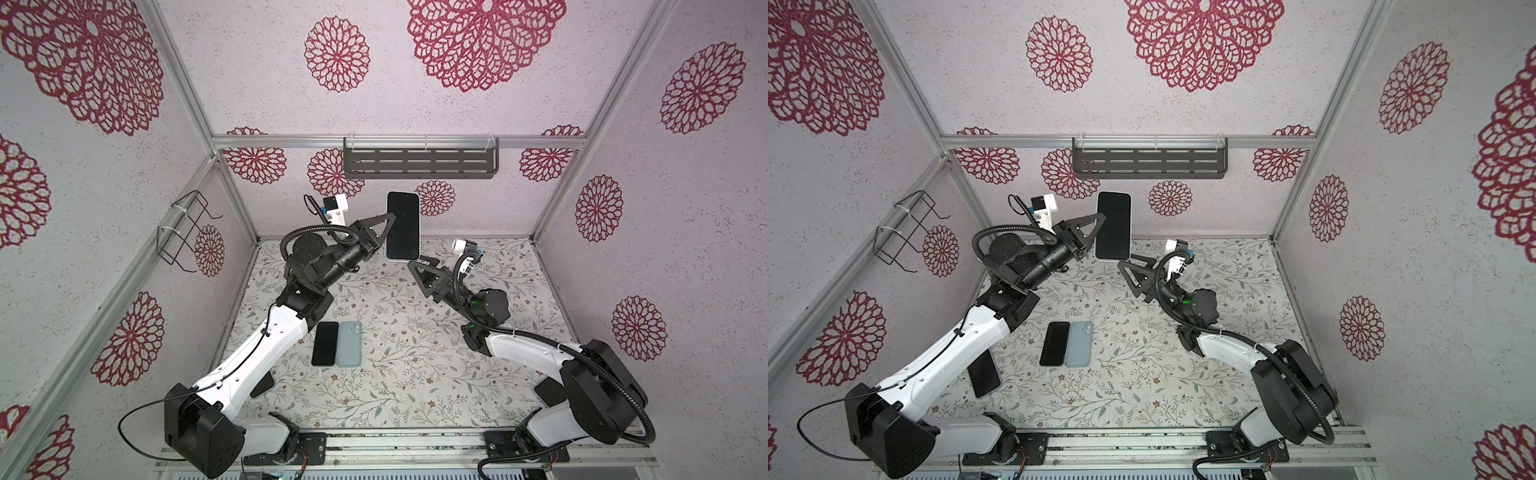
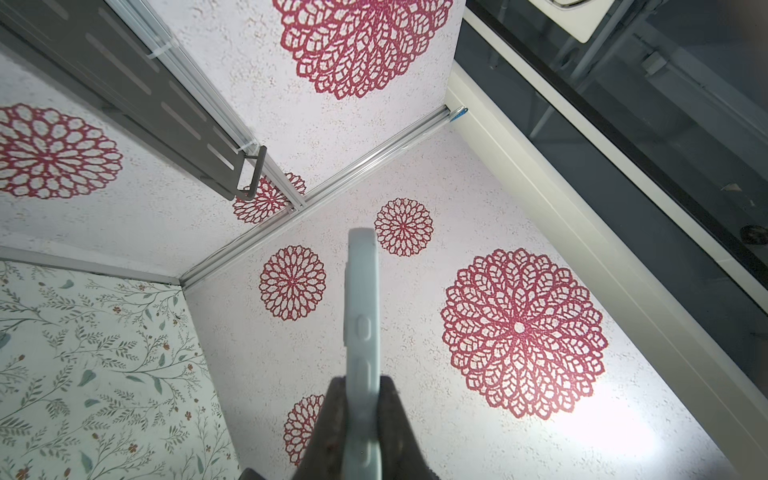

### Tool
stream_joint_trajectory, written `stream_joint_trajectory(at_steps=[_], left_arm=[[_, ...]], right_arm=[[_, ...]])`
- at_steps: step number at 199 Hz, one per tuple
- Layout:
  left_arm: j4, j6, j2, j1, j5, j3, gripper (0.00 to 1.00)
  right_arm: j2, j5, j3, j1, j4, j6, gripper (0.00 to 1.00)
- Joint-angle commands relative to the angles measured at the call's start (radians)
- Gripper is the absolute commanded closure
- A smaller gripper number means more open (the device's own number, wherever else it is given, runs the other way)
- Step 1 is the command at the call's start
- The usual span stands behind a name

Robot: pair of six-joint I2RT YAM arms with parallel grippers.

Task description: Take the phone out of the phone case

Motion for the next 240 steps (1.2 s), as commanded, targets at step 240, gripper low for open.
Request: stream_joint_trajectory(at_steps=[240], left_arm=[[0.093, -0.001, -0.028, -0.018, -0.014, 0.009, 1.0]], right_arm=[[0.052, -0.036, 0.028, 0.015, 0.237, 0.116, 0.2]])
